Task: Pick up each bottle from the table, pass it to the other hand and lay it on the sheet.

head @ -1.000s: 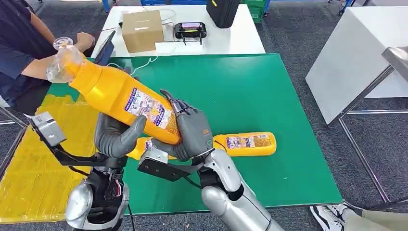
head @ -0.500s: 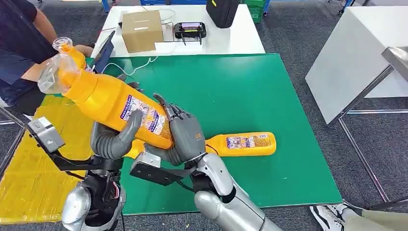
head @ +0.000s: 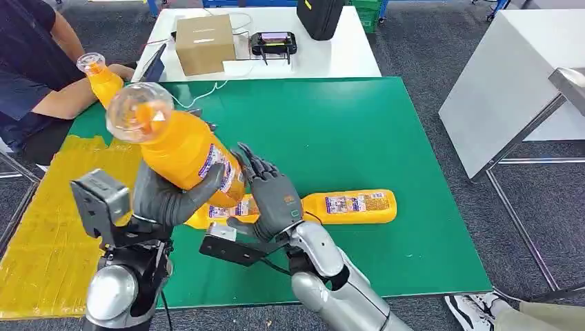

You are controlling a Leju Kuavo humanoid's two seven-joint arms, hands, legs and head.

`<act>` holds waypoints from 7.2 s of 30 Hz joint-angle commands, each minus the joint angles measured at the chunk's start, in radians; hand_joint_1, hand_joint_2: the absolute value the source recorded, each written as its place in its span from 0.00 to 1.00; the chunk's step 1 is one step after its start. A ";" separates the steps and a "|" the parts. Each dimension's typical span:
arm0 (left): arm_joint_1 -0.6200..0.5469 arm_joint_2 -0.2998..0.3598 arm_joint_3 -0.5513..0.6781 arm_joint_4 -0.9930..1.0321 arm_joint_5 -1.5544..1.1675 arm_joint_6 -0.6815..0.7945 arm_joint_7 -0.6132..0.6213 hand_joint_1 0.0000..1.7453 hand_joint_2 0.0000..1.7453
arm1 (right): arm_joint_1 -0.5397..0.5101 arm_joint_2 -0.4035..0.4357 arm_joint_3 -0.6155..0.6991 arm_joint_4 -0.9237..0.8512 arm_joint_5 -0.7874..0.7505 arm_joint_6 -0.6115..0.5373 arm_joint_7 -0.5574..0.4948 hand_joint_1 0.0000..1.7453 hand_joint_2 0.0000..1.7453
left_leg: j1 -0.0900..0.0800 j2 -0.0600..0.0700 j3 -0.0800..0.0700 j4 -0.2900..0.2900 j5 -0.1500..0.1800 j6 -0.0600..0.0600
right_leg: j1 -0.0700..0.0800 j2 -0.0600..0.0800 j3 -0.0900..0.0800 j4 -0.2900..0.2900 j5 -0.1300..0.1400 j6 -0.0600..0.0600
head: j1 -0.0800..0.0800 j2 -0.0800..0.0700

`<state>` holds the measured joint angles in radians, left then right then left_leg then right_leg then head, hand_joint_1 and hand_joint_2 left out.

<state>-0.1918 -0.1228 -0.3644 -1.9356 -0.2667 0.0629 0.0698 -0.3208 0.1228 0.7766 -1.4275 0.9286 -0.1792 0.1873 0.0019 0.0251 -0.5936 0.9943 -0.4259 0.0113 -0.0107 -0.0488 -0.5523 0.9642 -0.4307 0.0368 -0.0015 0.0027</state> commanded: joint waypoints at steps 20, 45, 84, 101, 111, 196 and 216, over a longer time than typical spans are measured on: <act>-0.332 0.110 0.248 0.765 -1.119 -0.151 -0.052 1.00 1.00 | 0.027 -0.026 -0.010 -0.087 0.071 0.163 -0.017 0.00 1.00 | 0.001 -0.002 0.003 0.000 0.002 -0.001 | 0.000 0.003 0.003 0.001 -0.001 -0.001 | 0.000 0.000; -0.352 0.167 0.217 1.016 -1.152 -0.206 -0.088 0.00 0.00 | 0.054 -0.037 -0.037 -0.116 0.089 0.204 -0.034 0.00 1.00 | 0.001 -0.001 0.002 -0.001 0.002 -0.001 | 0.000 0.002 0.002 0.000 0.000 -0.001 | 0.000 0.000; -0.187 -0.064 0.299 0.339 -0.020 -0.299 -0.072 0.00 0.00 | -0.214 0.066 -0.117 0.594 0.103 0.376 -0.067 0.00 1.00 | 0.001 -0.002 0.001 0.001 0.001 -0.001 | 0.000 0.003 0.002 0.001 0.000 0.000 | 0.000 0.000; -0.269 -0.097 0.207 0.412 0.091 -0.288 -0.055 0.00 0.00 | -0.291 0.141 0.070 1.008 0.259 0.627 -0.128 1.00 1.00 | 0.002 -0.005 0.008 -0.003 0.003 -0.001 | 0.001 0.001 0.009 -0.003 0.000 -0.001 | 0.000 0.000; -0.213 -0.106 0.344 0.263 0.023 -0.115 -0.084 0.00 0.00 | -0.269 0.134 -0.029 0.885 0.211 0.475 -0.044 1.00 1.00 | 0.002 0.003 0.015 -0.001 0.002 -0.002 | 0.001 0.007 0.012 -0.001 0.001 -0.001 | 0.003 0.000; -0.134 0.116 0.239 0.475 -1.072 -0.196 -0.008 1.00 1.00 | 0.265 -0.058 -0.312 -0.424 0.174 0.296 -0.032 0.00 1.00 | 0.000 -0.005 0.003 -0.002 0.003 -0.001 | -0.001 0.001 0.004 -0.001 0.000 0.000 | 0.004 0.000; -0.105 0.210 0.326 0.893 -1.119 -0.146 -0.032 0.00 0.00 | 0.304 -0.200 -0.524 -0.292 0.127 0.393 -0.061 0.00 1.00 | 0.001 -0.002 0.003 -0.002 0.003 -0.001 | 0.000 0.004 0.004 -0.002 0.001 0.000 | 0.003 0.000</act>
<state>-0.2429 0.0645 -0.0725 -1.2720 -1.3904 -0.0966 0.0626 0.0126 0.0214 0.3548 -1.8712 1.1404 0.1659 0.1453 0.0014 0.0257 -0.5972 0.9943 -0.4228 0.0115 -0.0112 -0.0489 -0.5559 0.9647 -0.4289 0.0384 0.0019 0.0027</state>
